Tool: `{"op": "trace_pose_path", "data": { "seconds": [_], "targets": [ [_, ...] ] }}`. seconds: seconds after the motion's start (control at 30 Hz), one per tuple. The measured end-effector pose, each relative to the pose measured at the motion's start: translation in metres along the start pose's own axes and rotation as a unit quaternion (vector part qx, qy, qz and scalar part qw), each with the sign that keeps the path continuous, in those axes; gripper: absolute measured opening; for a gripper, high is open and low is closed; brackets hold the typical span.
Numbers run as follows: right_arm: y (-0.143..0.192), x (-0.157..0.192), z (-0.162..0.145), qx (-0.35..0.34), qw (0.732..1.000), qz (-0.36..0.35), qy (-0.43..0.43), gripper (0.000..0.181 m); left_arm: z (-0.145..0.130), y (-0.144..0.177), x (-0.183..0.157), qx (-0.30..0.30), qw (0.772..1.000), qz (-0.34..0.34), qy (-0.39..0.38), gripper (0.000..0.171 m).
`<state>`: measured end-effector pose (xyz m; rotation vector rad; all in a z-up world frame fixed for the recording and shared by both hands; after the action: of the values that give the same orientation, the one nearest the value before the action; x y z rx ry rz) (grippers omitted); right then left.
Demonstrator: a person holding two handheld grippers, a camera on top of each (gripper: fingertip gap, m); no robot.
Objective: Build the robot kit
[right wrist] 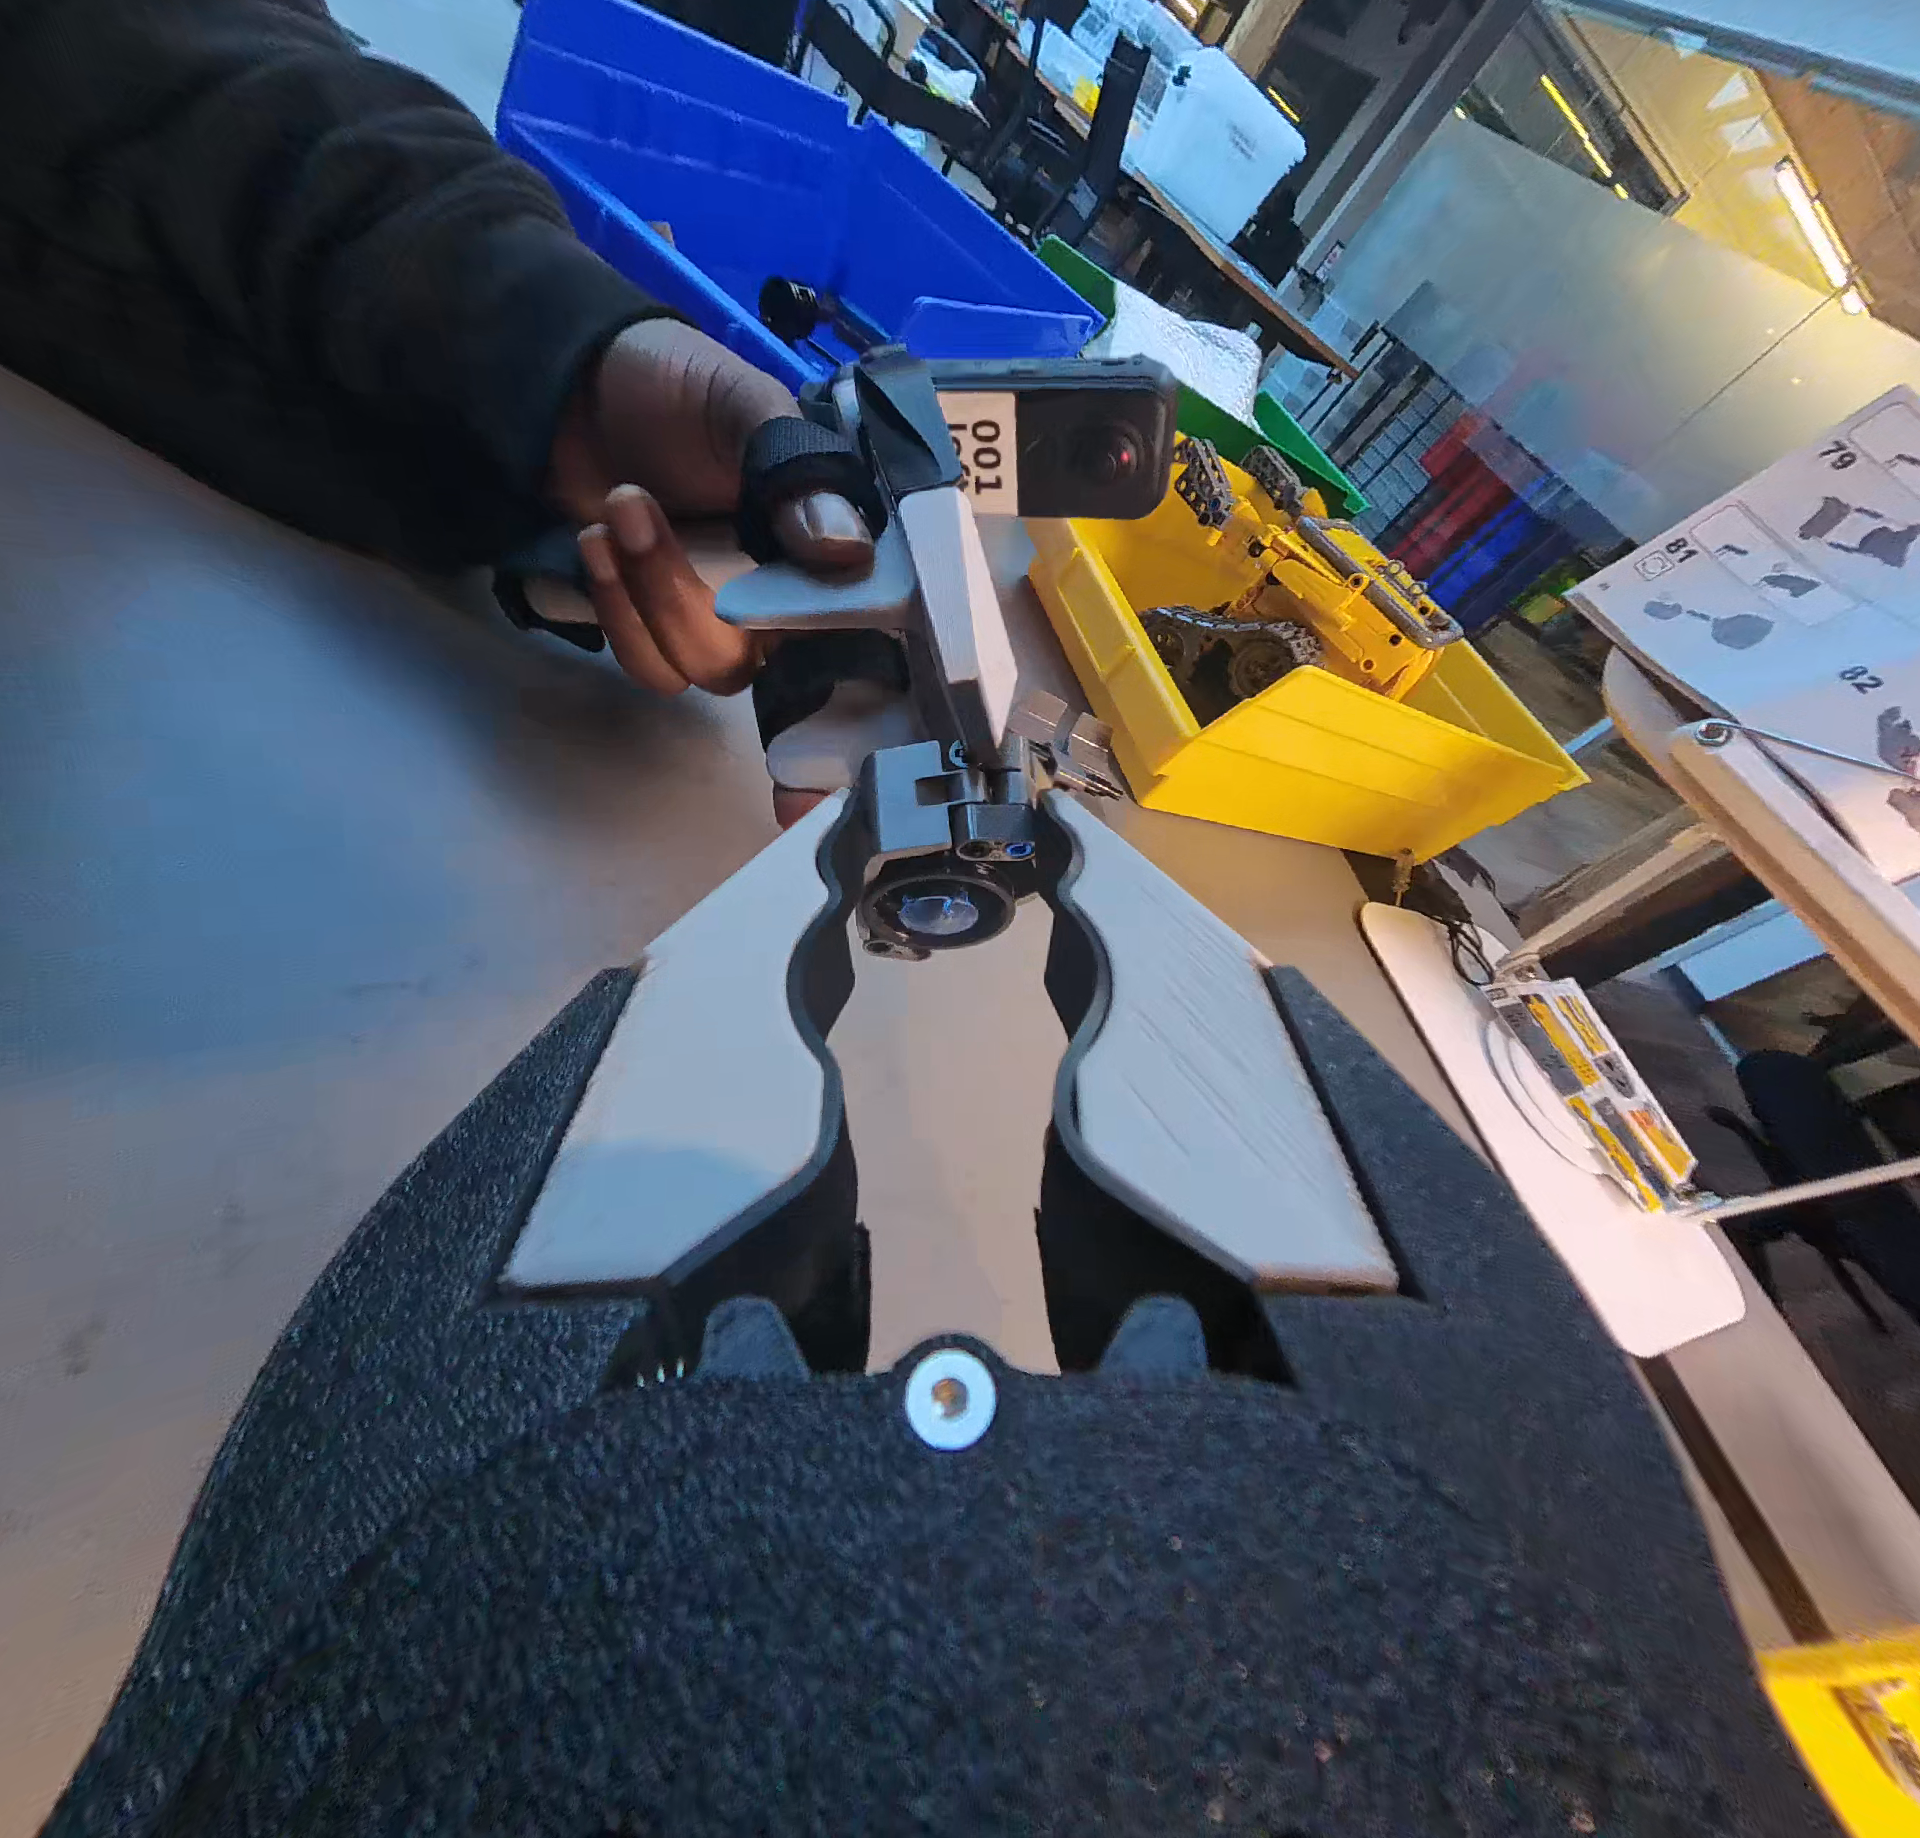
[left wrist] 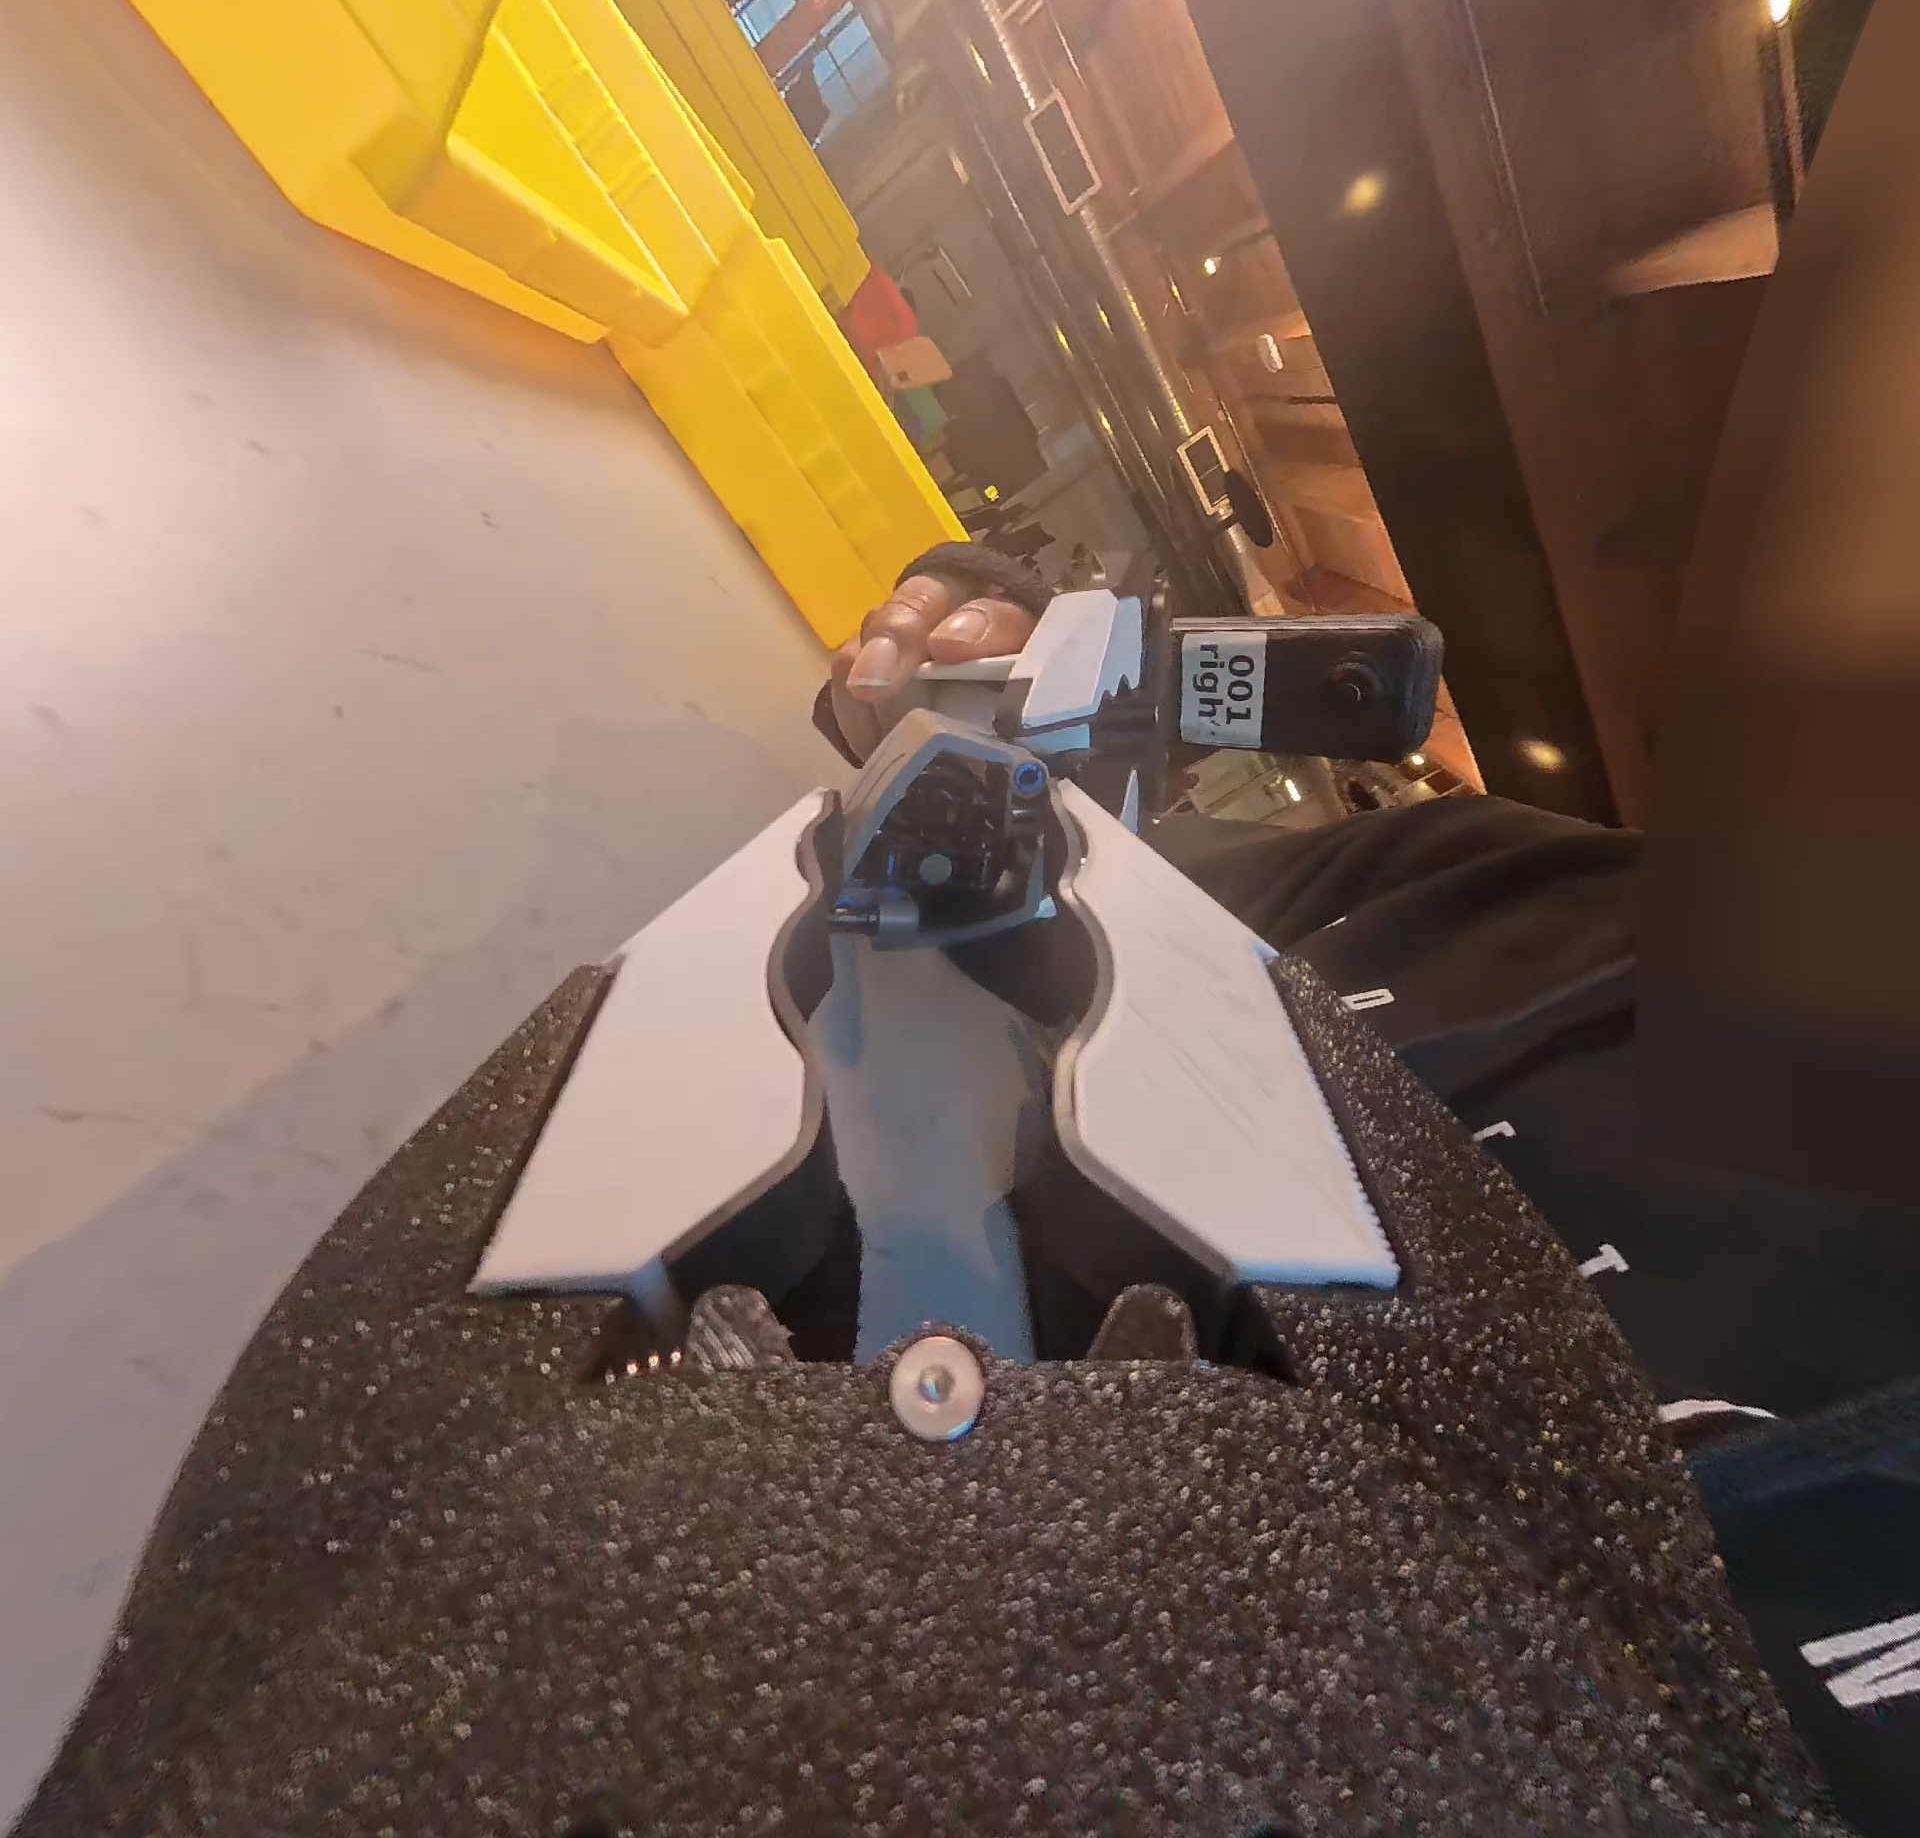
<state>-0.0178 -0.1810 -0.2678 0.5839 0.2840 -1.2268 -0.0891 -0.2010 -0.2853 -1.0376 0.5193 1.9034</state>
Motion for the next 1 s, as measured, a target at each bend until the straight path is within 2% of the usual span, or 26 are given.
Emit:
{"op": "trace_pose_path", "data": {
  "seconds": [0.1,0.2,0.23,0.3,0.4,1.0],
  "targets": [
    [0.003,-0.001,0.004,-0.016,0.999,0.015,-0.024,0.032,-0.001,-0.001,-0.003,0.001,1.0,-0.026,0.016,0.038],
    [0.004,0.001,0.007,-0.023,0.999,0.03,-0.035,0.031,-0.003,-0.004,-0.009,0.013,0.999,-0.039,0.001,0.041],
    [0.003,0.003,0.007,-0.024,0.998,0.036,-0.037,0.031,-0.004,-0.005,-0.01,0.015,0.999,-0.04,-0.006,0.044],
    [0.003,0.006,0.009,-0.033,0.998,0.042,-0.041,0.031,-0.006,-0.006,-0.01,0.019,0.999,-0.034,-0.015,0.036],
    [0.002,0.006,0.009,-0.03,0.998,0.041,-0.041,0.032,-0.005,-0.005,-0.009,0.018,0.999,-0.03,-0.019,0.035],
    [0.002,0.008,0.013,-0.025,0.999,0.032,-0.021,0.034,-0.005,-0.005,-0.016,0.023,0.999,-0.038,-0.027,0.034]
  ]
}}
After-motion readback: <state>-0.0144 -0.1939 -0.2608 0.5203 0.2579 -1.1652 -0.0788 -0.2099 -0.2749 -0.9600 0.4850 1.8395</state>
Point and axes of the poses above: each gripper's, where its closed fingertips meet, y back along the fingers, z out of its top, x = y × z across the jaws, the point moved 4 cm from there along y, back along the fingers, and after that the axes turned 3 degrees about x, right-handed, at the moved point
